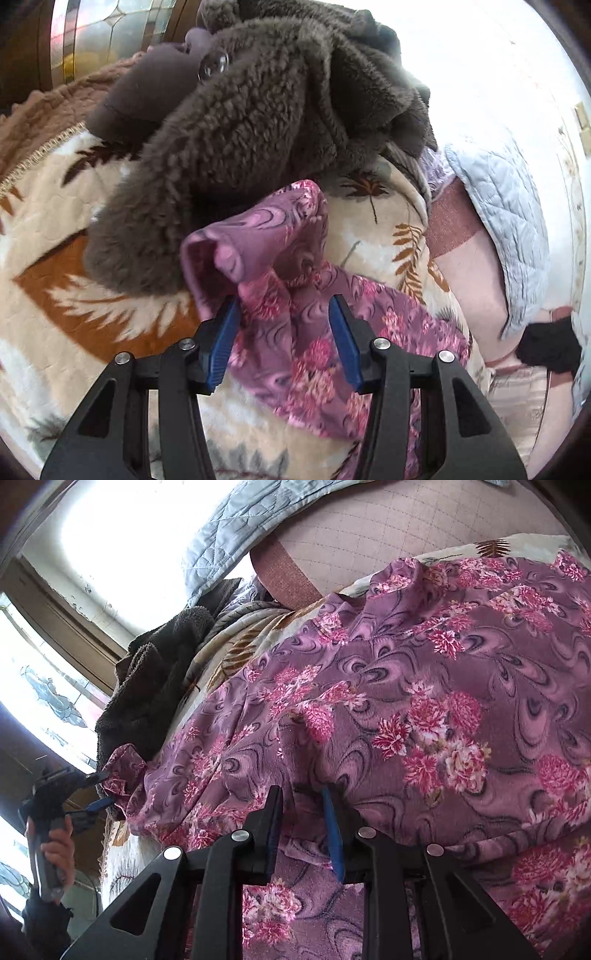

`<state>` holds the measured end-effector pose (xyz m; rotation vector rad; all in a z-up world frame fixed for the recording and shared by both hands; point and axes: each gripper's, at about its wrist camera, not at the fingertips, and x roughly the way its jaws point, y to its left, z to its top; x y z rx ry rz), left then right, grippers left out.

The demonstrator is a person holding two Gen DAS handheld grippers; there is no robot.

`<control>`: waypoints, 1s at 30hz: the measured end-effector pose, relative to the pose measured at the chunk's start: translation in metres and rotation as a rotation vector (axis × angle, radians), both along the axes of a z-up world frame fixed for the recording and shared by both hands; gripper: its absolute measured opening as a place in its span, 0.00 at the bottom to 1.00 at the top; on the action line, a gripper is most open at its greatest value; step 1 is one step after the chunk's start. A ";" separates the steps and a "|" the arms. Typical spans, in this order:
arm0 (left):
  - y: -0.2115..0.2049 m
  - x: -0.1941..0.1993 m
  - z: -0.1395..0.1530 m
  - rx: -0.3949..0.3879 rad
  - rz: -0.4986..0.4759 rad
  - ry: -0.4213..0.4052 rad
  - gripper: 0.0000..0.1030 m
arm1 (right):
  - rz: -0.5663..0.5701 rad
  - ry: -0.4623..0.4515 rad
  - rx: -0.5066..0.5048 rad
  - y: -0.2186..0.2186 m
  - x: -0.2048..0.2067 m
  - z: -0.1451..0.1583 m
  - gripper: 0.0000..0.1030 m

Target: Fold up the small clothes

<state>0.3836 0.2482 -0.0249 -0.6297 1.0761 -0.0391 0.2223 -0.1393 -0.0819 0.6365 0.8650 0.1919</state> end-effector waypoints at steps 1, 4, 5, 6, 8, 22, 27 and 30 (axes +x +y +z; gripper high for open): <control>-0.002 0.004 -0.003 -0.005 0.010 0.010 0.47 | -0.001 -0.002 0.009 -0.001 0.000 -0.001 0.23; -0.001 0.013 -0.017 -0.032 0.055 0.041 0.45 | -0.004 -0.007 0.026 -0.006 -0.003 -0.001 0.23; 0.001 0.015 -0.021 -0.054 0.076 0.045 0.44 | -0.005 -0.008 0.029 -0.006 -0.003 -0.001 0.23; 0.003 0.016 -0.023 -0.072 0.088 0.040 0.33 | -0.006 -0.009 0.032 -0.006 -0.004 -0.001 0.23; 0.004 0.015 -0.023 -0.104 0.100 0.025 0.17 | -0.006 -0.011 0.039 -0.006 -0.003 -0.002 0.23; -0.060 -0.016 0.014 -0.178 -0.032 -0.023 0.08 | -0.009 -0.005 0.051 -0.006 -0.003 -0.002 0.23; -0.109 -0.029 0.027 -0.194 -0.124 -0.015 0.08 | 0.010 0.020 0.029 -0.005 0.001 0.002 0.23; -0.139 -0.033 0.031 -0.212 -0.164 -0.010 0.08 | 0.046 0.046 -0.025 -0.002 0.001 0.010 0.23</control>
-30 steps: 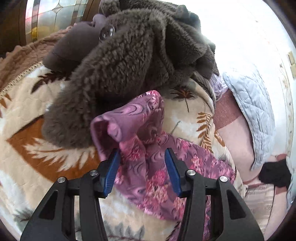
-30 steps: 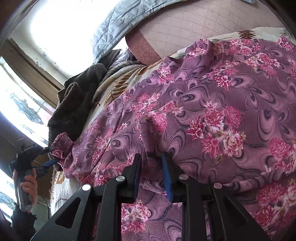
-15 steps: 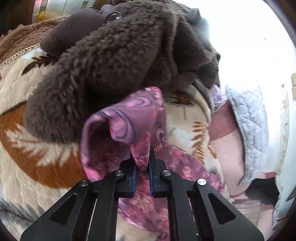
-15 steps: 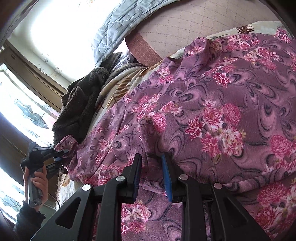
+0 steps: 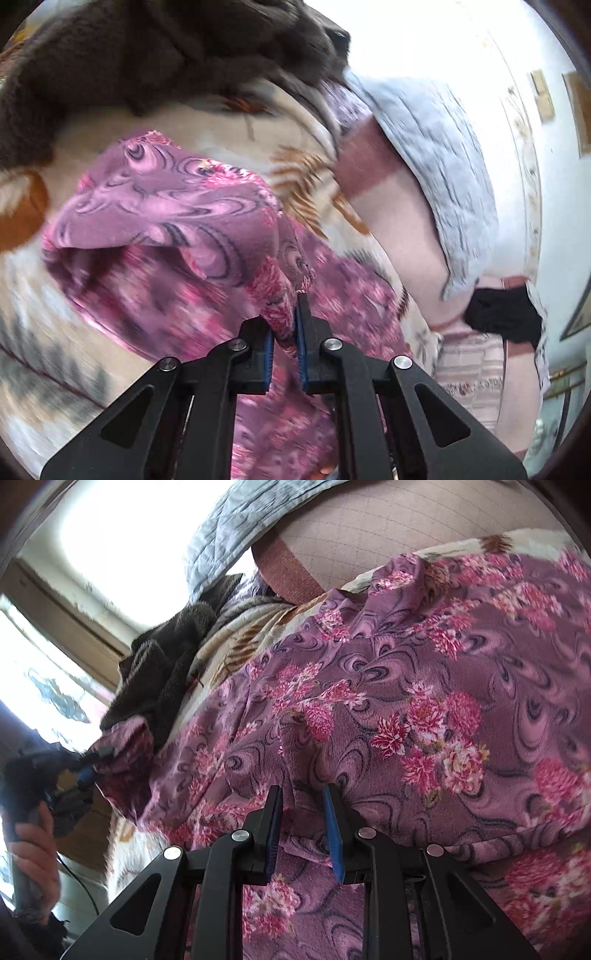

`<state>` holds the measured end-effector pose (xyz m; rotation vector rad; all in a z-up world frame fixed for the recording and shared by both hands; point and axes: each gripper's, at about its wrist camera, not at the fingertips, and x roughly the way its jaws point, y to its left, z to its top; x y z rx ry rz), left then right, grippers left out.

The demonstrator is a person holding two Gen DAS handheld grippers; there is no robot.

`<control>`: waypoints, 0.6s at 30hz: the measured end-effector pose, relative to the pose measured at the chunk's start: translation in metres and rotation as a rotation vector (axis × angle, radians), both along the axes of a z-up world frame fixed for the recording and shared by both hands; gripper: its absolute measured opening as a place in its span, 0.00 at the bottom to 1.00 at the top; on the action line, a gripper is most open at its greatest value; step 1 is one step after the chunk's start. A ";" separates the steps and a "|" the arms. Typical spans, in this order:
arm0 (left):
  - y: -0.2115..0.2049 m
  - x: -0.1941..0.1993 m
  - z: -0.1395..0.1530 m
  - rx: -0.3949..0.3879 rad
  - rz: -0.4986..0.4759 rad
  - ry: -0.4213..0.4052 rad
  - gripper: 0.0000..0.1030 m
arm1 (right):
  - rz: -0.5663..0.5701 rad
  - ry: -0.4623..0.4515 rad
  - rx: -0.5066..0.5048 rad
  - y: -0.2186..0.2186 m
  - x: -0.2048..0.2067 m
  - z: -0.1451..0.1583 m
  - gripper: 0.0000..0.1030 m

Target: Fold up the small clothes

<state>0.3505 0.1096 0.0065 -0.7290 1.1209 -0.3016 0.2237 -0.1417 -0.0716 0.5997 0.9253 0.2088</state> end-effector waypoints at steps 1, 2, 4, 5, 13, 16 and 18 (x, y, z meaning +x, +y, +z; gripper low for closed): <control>-0.009 -0.002 0.001 -0.005 -0.012 0.001 0.08 | 0.009 0.009 -0.024 -0.001 -0.001 0.004 0.23; -0.021 -0.004 0.002 -0.008 -0.028 0.002 0.08 | 0.010 0.011 -0.046 -0.002 -0.003 0.007 0.23; -0.038 -0.006 0.003 -0.018 -0.044 0.007 0.08 | -0.013 0.010 -0.104 -0.011 -0.010 0.016 0.24; -0.045 -0.007 0.002 -0.022 -0.050 0.010 0.08 | -0.027 0.007 -0.121 -0.018 -0.014 0.019 0.25; -0.133 -0.023 -0.008 -0.034 -0.159 0.031 0.08 | -0.145 0.003 -0.370 -0.086 -0.051 0.034 0.31; -0.158 -0.030 -0.017 -0.042 -0.183 0.045 0.08 | -0.162 0.042 -0.364 -0.105 -0.060 0.020 0.30; -0.178 -0.035 -0.027 -0.052 -0.203 0.068 0.08 | -0.165 0.020 -0.326 -0.110 -0.066 0.014 0.31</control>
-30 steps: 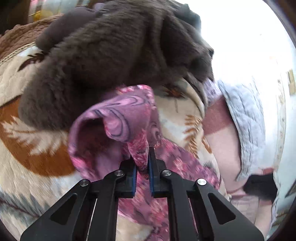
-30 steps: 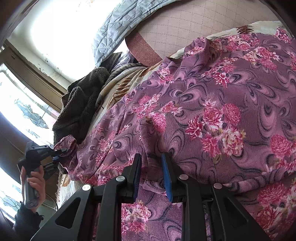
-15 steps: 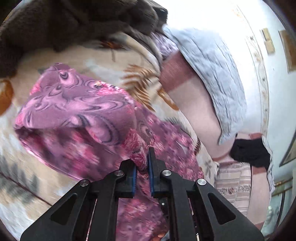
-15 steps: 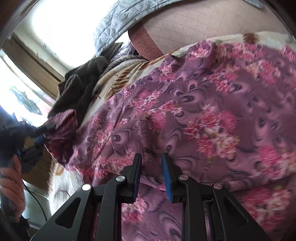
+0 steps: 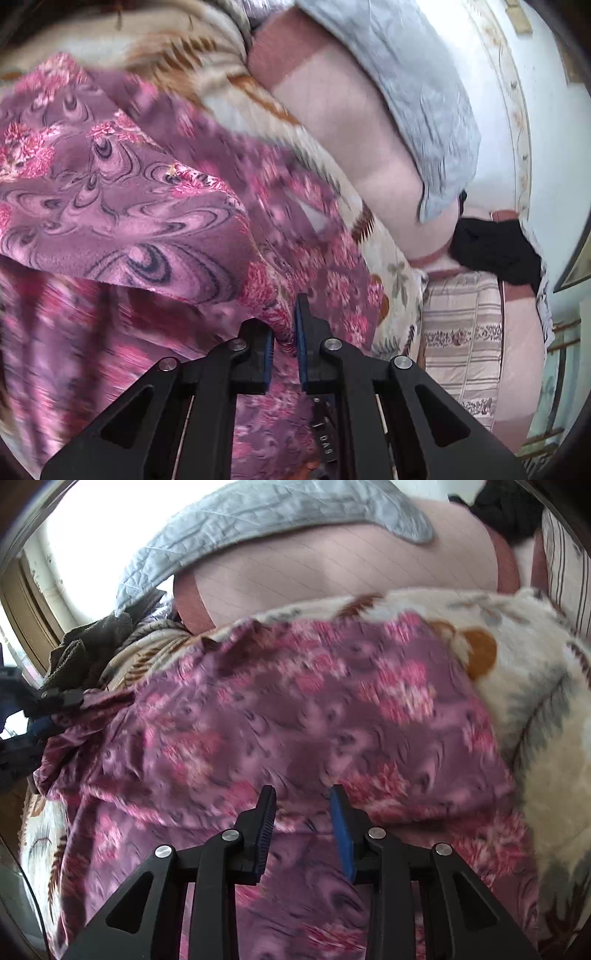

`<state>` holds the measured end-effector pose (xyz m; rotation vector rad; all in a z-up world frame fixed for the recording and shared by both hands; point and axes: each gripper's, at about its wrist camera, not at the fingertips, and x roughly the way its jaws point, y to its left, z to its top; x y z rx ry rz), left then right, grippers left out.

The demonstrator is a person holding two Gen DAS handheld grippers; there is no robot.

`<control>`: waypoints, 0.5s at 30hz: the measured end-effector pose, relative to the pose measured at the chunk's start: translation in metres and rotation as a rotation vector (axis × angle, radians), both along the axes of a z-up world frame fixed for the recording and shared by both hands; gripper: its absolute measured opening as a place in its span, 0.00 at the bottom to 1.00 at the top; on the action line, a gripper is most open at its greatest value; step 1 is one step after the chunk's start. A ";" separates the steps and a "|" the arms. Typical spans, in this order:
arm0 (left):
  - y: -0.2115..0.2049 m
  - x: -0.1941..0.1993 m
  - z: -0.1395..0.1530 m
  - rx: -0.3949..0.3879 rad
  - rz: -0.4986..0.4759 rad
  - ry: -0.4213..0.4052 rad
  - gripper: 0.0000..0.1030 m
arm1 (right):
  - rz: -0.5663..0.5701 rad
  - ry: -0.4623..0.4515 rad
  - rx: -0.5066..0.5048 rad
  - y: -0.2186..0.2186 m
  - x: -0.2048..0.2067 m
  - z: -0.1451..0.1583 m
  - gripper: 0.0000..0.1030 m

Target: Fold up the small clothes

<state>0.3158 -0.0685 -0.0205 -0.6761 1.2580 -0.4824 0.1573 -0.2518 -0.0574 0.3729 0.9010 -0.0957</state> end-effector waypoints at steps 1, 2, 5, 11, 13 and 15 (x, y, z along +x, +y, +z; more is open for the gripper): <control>-0.008 -0.003 -0.006 0.003 -0.009 0.011 0.08 | -0.006 -0.012 0.011 -0.001 -0.002 -0.001 0.31; -0.017 -0.006 -0.014 0.013 -0.020 0.024 0.08 | -0.004 -0.009 0.008 -0.001 -0.001 -0.001 0.31; -0.029 -0.013 -0.034 0.035 -0.027 0.056 0.08 | 0.007 -0.010 0.006 0.001 -0.001 -0.003 0.34; -0.020 -0.020 -0.066 0.042 -0.055 0.102 0.10 | 0.012 -0.016 0.012 0.000 0.000 -0.003 0.37; -0.008 -0.025 -0.063 -0.001 -0.066 0.106 0.18 | 0.016 -0.016 0.014 0.000 -0.001 -0.003 0.39; 0.007 -0.035 -0.053 -0.023 -0.086 0.060 0.24 | 0.022 -0.015 0.019 0.001 0.001 -0.003 0.41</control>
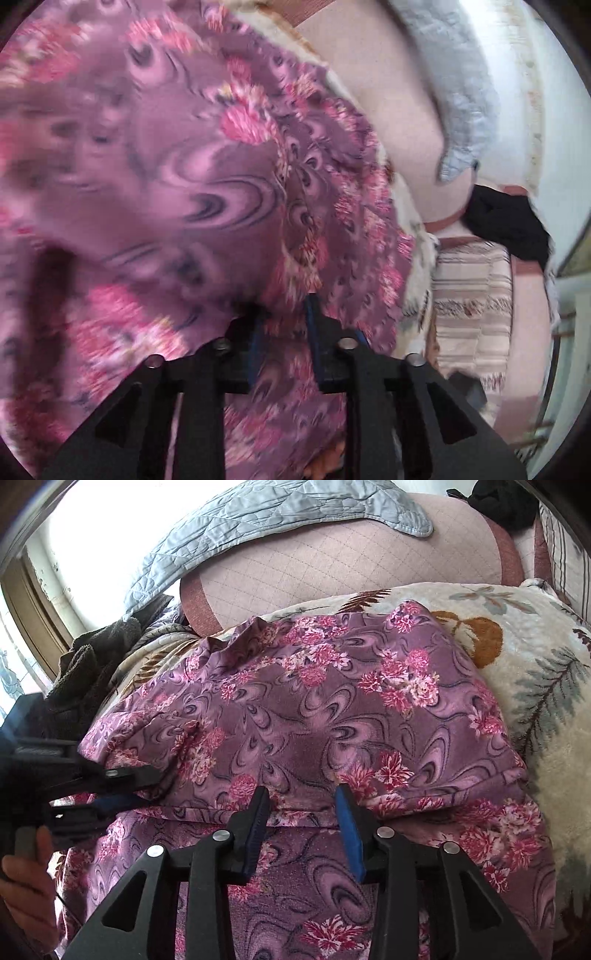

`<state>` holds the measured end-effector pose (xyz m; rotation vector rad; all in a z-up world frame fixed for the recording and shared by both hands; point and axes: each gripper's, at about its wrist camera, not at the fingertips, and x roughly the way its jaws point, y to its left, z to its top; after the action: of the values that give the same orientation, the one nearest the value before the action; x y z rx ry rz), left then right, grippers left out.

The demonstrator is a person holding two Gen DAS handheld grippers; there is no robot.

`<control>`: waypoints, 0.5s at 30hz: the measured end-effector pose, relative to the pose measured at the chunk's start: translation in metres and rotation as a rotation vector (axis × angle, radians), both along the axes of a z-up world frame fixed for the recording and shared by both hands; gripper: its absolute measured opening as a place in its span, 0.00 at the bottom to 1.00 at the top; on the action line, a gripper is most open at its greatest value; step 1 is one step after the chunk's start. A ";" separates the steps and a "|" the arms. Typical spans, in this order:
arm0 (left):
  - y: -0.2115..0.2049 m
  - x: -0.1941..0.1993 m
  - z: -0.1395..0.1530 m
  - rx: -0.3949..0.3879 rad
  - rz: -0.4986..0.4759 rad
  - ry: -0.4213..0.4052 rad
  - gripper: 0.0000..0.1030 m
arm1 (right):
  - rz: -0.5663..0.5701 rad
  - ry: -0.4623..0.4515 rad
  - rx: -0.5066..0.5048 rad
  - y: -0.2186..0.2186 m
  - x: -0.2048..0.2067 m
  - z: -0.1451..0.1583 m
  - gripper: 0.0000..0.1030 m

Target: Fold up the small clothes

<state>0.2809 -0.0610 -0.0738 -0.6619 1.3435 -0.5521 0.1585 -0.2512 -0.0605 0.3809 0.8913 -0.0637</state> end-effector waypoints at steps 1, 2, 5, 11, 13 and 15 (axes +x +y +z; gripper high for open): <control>0.007 -0.005 0.005 0.006 -0.011 -0.028 0.31 | 0.006 0.002 0.005 0.000 0.001 0.000 0.44; 0.018 -0.011 0.010 0.020 -0.019 -0.062 0.35 | 0.010 0.005 0.007 0.001 0.002 0.000 0.45; 0.051 -0.024 0.013 0.045 0.000 -0.127 0.39 | -0.004 0.037 -0.003 0.004 0.007 0.007 0.45; 0.082 -0.016 -0.007 -0.013 0.045 -0.119 0.39 | -0.016 -0.003 0.214 0.025 0.023 0.017 0.47; 0.085 -0.013 -0.006 -0.044 0.060 -0.141 0.39 | 0.006 0.014 0.296 0.039 0.034 0.013 0.47; 0.087 -0.012 -0.006 -0.058 0.071 -0.155 0.39 | 0.029 0.046 0.390 0.049 0.043 0.004 0.47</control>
<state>0.2685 0.0260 -0.0800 -0.6975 1.1582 -0.5753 0.2012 -0.2023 -0.0569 0.7317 0.9545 0.1304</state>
